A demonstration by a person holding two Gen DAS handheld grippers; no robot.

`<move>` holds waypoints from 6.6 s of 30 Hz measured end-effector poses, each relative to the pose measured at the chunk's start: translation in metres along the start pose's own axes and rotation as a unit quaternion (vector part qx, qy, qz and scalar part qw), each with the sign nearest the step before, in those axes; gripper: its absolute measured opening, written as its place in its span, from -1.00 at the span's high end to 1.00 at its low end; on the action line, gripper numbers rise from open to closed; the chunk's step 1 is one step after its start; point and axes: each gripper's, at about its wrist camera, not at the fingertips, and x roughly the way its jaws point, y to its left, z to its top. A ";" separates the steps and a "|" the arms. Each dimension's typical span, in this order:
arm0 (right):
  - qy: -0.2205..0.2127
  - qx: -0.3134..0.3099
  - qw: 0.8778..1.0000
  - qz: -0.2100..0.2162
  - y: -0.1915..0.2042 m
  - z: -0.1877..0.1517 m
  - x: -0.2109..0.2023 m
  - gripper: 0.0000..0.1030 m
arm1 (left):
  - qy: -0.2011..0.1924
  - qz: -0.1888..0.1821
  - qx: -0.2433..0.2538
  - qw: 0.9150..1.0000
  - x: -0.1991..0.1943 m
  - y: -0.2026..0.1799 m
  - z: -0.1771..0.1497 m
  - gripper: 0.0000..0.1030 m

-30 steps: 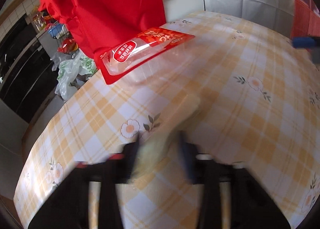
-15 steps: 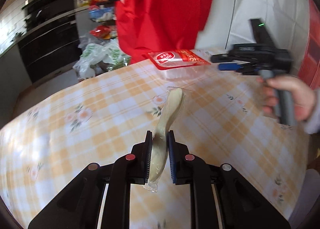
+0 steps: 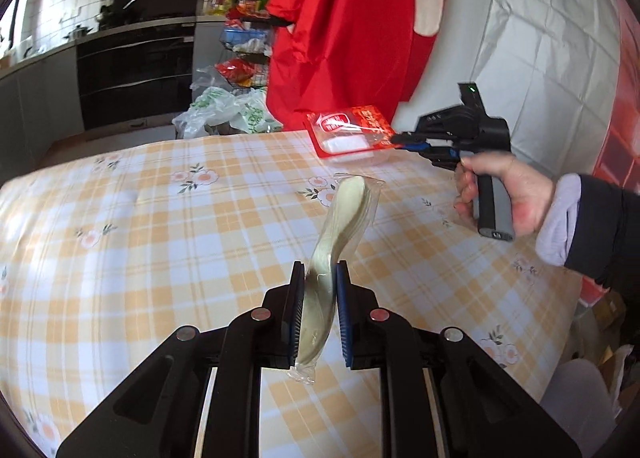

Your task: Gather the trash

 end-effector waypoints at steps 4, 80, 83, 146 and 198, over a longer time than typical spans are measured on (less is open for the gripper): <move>-0.007 -0.044 0.999 0.003 0.016 -0.017 -0.025 0.83 | -0.015 0.009 -0.028 0.999 -0.023 0.004 -0.006 0.70; -0.078 -0.269 0.953 0.112 0.142 -0.298 -0.432 0.90 | -0.114 0.057 -0.117 0.985 -0.317 -0.089 -0.119 -0.88; -0.073 -0.278 0.952 0.106 0.145 -0.306 -0.433 0.90 | -0.132 0.084 -0.123 0.980 -0.332 -0.080 -0.115 -0.88; -0.084 -0.350 0.930 -0.080 0.173 -0.345 -0.426 -0.89 | -0.108 0.143 -0.010 0.984 -0.349 -0.134 -0.089 -0.88; -0.096 -0.356 0.921 -0.128 0.168 -0.345 -0.428 -0.89 | -0.108 0.196 0.012 0.975 -0.350 -0.139 -0.091 -0.88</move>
